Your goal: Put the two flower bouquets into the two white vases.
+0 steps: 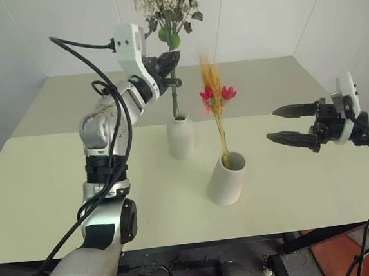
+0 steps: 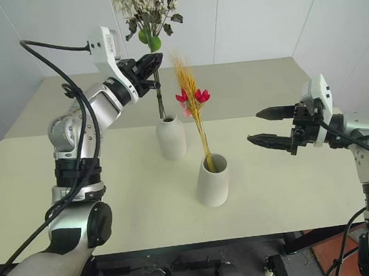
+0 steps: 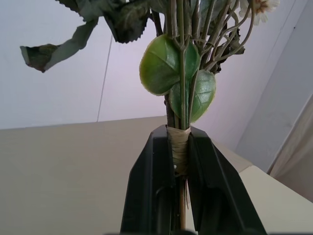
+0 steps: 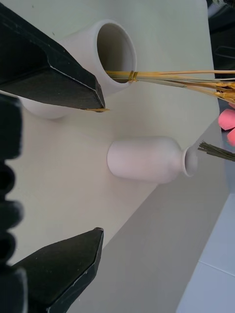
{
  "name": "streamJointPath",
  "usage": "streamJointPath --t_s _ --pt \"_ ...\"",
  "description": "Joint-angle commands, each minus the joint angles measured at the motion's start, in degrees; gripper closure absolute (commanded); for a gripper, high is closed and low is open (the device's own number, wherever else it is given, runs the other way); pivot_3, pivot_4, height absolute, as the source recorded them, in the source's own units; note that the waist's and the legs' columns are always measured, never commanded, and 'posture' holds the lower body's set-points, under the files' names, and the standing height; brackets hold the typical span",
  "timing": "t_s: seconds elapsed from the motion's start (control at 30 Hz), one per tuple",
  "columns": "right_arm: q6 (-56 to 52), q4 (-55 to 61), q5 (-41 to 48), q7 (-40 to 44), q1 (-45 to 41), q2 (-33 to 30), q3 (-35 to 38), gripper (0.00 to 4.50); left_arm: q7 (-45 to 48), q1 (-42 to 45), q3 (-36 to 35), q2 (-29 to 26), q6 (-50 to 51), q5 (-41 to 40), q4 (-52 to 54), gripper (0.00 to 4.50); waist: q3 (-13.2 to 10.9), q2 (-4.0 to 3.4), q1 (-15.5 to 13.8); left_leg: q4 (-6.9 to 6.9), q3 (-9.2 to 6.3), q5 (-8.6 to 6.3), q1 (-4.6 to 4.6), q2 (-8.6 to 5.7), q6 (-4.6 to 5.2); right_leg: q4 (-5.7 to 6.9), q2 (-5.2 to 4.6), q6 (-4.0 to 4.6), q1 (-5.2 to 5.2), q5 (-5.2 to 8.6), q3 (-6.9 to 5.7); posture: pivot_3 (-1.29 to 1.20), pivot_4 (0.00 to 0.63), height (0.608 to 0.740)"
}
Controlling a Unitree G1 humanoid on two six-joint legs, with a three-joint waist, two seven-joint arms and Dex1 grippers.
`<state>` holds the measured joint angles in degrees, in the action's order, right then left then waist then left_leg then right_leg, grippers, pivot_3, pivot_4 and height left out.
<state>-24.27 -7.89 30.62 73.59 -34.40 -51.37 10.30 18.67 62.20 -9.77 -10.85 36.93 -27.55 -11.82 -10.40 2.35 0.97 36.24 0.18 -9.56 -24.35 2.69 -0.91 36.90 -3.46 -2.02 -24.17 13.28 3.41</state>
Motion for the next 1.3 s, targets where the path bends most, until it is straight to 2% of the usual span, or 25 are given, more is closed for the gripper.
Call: streamJointPath --t_s 0.03,0.3,0.63,1.3 --pt "-0.4 2.4 1.6 -0.7 0.6 -0.7 2.8 0.00 0.1 0.0 0.9 0.6 -4.9 1.7 2.3 4.38 0.0 0.00 0.0 0.00 0.00 0.00 0.01 0.00 0.00 0.00 0.00 0.00 0.00 0.00 0.00 0.00 0.150 0.740" --pt "-0.4 3.9 2.3 -1.8 2.5 -0.7 3.6 0.00 0.6 -3.4 3.7 0.9 -10.6 5.9 0.7 4.38 0.0 0.00 -0.1 0.01 0.00 0.00 0.03 -0.01 0.00 0.00 0.00 0.00 0.03 0.00 0.01 0.00 0.150 0.740" --pt "-0.4 4.3 2.6 -2.3 3.1 -0.7 3.4 0.00 0.3 -7.1 4.5 3.5 -14.3 7.1 0.3 4.38 0.0 -0.01 0.0 0.02 0.00 0.00 0.06 0.00 0.00 0.01 0.00 0.00 0.06 0.00 0.02 0.00 0.150 0.740" --pt "0.5 3.1 1.5 -5.2 1.6 0.7 2.5 0.00 -2.3 -3.1 0.6 5.0 -17.3 6.5 -4.0 4.38 0.0 -0.01 0.0 0.04 0.00 0.00 0.06 -0.01 0.01 0.01 0.00 0.00 0.07 0.00 0.02 0.00 0.150 0.740"
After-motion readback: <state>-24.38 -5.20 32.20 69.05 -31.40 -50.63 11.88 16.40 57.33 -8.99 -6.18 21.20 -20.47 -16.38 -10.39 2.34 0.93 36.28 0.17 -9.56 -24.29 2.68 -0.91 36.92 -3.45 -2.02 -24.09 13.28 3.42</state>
